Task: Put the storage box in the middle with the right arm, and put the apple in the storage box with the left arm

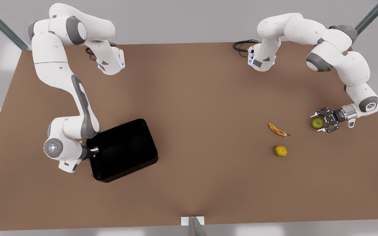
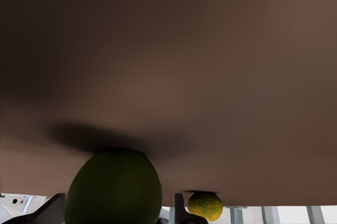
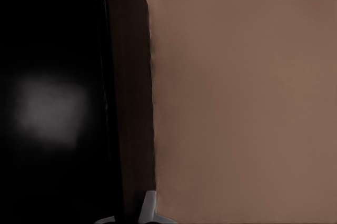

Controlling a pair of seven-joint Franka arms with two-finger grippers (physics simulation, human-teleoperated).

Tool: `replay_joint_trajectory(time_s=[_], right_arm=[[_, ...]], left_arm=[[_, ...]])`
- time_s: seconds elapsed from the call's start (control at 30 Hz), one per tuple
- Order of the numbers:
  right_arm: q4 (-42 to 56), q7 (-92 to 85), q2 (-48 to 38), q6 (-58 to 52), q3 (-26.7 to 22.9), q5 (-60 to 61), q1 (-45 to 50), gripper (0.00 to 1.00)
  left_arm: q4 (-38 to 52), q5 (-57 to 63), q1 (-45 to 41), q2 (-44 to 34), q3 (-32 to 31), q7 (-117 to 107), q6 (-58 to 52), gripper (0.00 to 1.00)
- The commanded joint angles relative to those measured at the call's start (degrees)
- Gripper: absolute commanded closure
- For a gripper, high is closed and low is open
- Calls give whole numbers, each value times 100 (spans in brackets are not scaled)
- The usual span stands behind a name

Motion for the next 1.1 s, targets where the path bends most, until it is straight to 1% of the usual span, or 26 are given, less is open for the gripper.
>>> replay_joint_trajectory(time_s=[0.0,0.07,0.2,0.3,0.33,0.37,0.4,0.43,0.5,0.57,0.6,0.63,0.67,0.73,0.8,0.83,0.9,0.93,0.97,1.03,1.07], right_arm=[[54,14,1,9,33,-11,85,79],[266,67,18,9,324,-3,367,79],[529,67,132,88,332,6,1404,79],[942,111,501,167,332,15,2028,79],[1074,119,633,176,332,15,2116,79],[1241,207,774,185,332,15,2283,79],[1329,348,914,404,385,15,2327,79],[1329,383,1038,632,447,15,2327,79],[1329,374,1178,914,447,384,2423,79],[1329,374,1284,1160,456,419,2494,79],[1338,383,1301,1169,456,419,2494,71],[1329,374,1345,1186,447,419,2494,7],[1303,366,1363,1380,447,411,2494,0],[1320,348,1363,1380,447,411,2494,0],[1347,339,1354,1380,447,411,2494,0],[1347,339,1354,1380,447,411,2494,0],[1382,339,1319,1353,447,419,2485,0],[1461,339,1223,1178,412,419,2433,0],[1531,322,959,915,403,411,2275,0],[1531,313,151,-491,333,332,1958,0],[1531,295,-297,-1440,87,235,1887,0]], left_arm=[[0,-62,8,10,-2,-7,11,2],[-26,-105,8,28,-19,-7,2,2],[-44,-167,8,72,-81,2,19,2],[-35,-220,8,98,-81,-7,19,8],[-35,-220,8,116,-81,-16,19,12],[-26,-229,8,116,-81,-33,19,16],[-26,-237,8,116,-81,-69,19,28],[-26,-237,17,124,-81,-77,19,35],[-9,-237,17,116,-72,-86,19,60],[-9,-237,17,116,-72,-77,19,71],[-9,-237,17,124,-72,-77,19,77],[-9,-237,17,116,-72,-86,28,79],[-9,-237,17,107,-72,-95,11,79],[35,-220,17,-25,-37,-165,-86,79],[228,-150,17,-192,-2,-297,-507,79],[316,-106,17,-367,60,-306,-719,79],[316,175,-71,-903,-19,-569,-745,79],[413,395,-150,-1132,-204,-710,-736,79],[562,641,-150,-1360,-441,-859,-710,79],[922,1036,-159,-1660,-968,-1369,-649,79],[1143,1546,-159,-1897,-1530,-1834,-350,79]])
